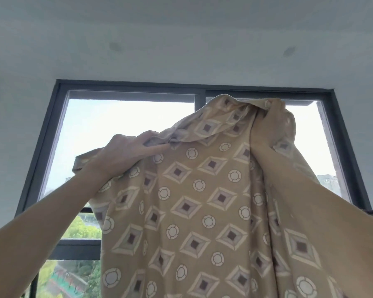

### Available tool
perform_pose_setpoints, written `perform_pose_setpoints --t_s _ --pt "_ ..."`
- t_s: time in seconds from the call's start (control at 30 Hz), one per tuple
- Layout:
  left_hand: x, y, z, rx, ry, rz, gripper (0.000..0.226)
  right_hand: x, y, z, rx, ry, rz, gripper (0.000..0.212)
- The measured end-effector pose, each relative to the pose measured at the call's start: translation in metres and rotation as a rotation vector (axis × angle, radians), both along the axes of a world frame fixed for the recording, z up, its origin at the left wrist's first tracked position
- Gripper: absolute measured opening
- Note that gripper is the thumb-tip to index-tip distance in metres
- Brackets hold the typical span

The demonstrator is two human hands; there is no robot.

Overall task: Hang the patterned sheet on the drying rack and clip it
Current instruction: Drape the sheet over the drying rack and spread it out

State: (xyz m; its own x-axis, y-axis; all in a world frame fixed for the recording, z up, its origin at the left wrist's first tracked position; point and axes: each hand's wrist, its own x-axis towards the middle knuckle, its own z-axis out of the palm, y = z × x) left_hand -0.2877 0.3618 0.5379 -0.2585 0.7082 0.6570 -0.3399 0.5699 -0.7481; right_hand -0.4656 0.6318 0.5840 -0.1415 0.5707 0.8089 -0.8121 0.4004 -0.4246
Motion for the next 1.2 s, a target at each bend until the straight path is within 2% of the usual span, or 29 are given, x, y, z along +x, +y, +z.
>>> perform_pose_setpoints --t_s 0.1,0.17,0.2,0.27,0.33,0.4,0.5,0.57,0.67,0.73,0.9,1.2 --pt "-0.027 -0.007 -0.004 0.004 -0.054 0.102 0.082 -0.029 -0.009 0.002 -0.03 -0.001 0.029 0.024" --pt "-0.04 -0.005 -0.003 0.213 -0.138 0.076 0.047 -0.052 -0.016 0.01 -0.069 0.043 0.077 0.023" --pt "-0.05 -0.006 -0.002 0.322 -0.144 0.021 0.037 -0.062 -0.018 0.012 -0.08 0.063 0.09 0.023" --pt "-0.074 -0.008 0.0 0.467 -0.125 -0.097 0.036 -0.079 -0.019 0.016 -0.083 0.1 0.102 0.025" --pt "-0.093 -0.006 0.003 0.677 -0.225 -0.118 0.061 -0.093 -0.019 0.017 -0.072 0.127 0.099 0.025" --pt "-0.105 -0.003 0.005 0.808 -0.331 -0.02 0.093 -0.107 -0.021 0.018 -0.072 0.154 0.095 0.023" --pt "-0.117 -0.002 0.008 0.801 -0.402 0.205 0.111 -0.128 -0.028 0.022 -0.105 0.237 0.128 0.022" --pt "-0.129 -0.007 0.008 0.744 -0.379 0.303 0.114 -0.137 -0.032 0.024 -0.127 0.267 0.135 0.022" --pt "-0.148 -0.016 0.018 0.652 -0.146 0.298 0.102 -0.143 -0.033 0.028 -0.148 0.24 0.153 0.026" --pt "-0.157 -0.021 0.032 0.588 0.032 0.282 0.104 -0.149 -0.032 0.036 -0.144 0.253 0.152 0.027" --pt "-0.187 -0.031 0.054 0.61 0.234 0.248 0.081 -0.174 -0.047 0.062 -0.088 0.287 0.197 0.033" --pt "-0.256 -0.091 0.025 0.67 0.159 0.209 0.082 -0.254 -0.093 0.025 0.008 0.174 0.213 0.027"
